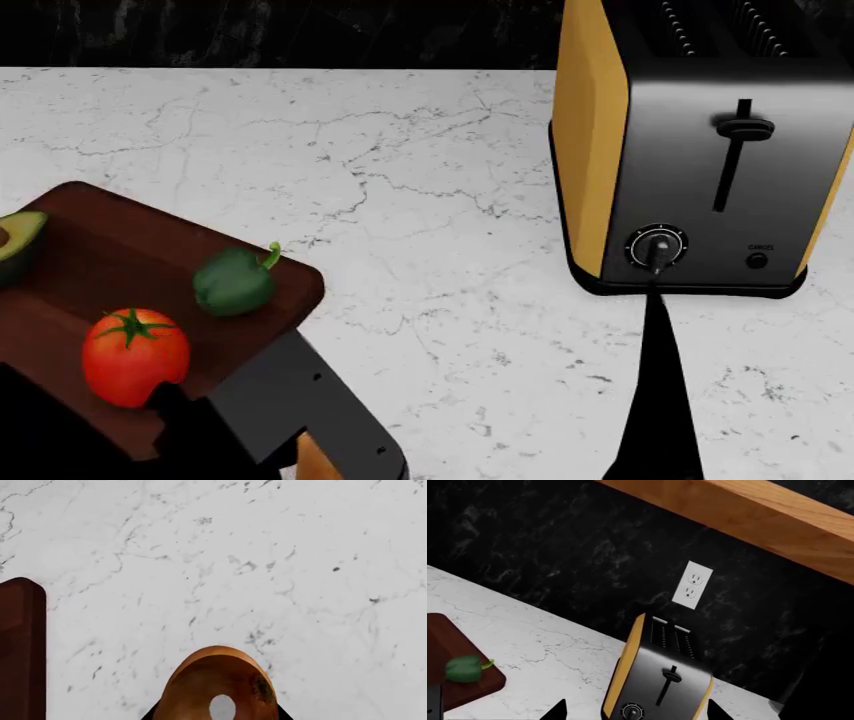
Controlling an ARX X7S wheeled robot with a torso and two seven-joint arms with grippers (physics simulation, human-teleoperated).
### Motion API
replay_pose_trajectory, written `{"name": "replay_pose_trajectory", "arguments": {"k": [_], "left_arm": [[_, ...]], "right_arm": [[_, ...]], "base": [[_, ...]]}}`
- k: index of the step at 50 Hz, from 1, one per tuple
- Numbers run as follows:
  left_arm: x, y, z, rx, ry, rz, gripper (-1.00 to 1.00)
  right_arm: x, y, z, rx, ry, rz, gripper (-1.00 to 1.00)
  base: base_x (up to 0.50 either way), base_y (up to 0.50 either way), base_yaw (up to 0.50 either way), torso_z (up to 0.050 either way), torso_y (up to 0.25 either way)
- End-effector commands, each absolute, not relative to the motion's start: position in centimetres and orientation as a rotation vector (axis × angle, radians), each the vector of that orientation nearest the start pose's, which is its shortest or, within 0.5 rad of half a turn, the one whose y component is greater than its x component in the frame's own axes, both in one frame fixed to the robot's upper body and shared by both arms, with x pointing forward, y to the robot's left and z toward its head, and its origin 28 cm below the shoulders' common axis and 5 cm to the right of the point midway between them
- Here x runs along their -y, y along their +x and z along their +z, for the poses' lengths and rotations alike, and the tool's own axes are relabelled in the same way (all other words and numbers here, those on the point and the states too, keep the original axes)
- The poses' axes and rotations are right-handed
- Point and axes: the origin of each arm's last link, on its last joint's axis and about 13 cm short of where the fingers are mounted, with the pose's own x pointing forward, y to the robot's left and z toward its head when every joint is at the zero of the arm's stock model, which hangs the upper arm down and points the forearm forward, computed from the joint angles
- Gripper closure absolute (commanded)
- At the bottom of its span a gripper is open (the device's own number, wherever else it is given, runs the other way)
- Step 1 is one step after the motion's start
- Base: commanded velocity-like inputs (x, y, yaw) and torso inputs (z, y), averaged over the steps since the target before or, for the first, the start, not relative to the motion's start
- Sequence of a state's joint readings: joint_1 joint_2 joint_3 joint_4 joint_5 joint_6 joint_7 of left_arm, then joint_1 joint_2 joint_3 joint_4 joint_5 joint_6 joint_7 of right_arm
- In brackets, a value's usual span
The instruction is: Place the avocado, onion, tomato and bell pepper on the cutting board.
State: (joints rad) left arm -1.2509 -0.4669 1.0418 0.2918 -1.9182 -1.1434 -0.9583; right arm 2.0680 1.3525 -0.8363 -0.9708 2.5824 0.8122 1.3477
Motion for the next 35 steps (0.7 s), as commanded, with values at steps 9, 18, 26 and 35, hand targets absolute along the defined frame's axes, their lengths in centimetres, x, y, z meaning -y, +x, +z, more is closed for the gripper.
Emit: {"name": "replay_pose_trajectory", "arguments": {"k": [9,18,26,35], "left_arm": [[-15.4,22.0,24.8,-0.538,0.413,-0.683,1.00],[-16.4,21.4,27.6,-0.447,0.365,-0.672,1.00],[-17.7,21.9,29.8,-0.366,0.284,-0.610,1.00],[-18.7,22.9,32.1,-0.307,0.218,-0.554,1.00]], "right_arm": [[14.0,6.5,33.8,0.134,-0.367,0.125,-1.00],[13.7,6.8,34.0,0.137,-0.370,0.139,-1.00],[13.7,6.9,33.9,0.144,-0.365,0.144,-1.00],[13.9,6.9,33.7,0.155,-0.353,0.136,-1.00]], "base": [[0.00,0.00,0.00,0.000,0.000],[0.00,0.00,0.00,0.000,0.000],[0.00,0.00,0.00,0.000,0.000],[0.00,0.00,0.00,0.000,0.000]]}}
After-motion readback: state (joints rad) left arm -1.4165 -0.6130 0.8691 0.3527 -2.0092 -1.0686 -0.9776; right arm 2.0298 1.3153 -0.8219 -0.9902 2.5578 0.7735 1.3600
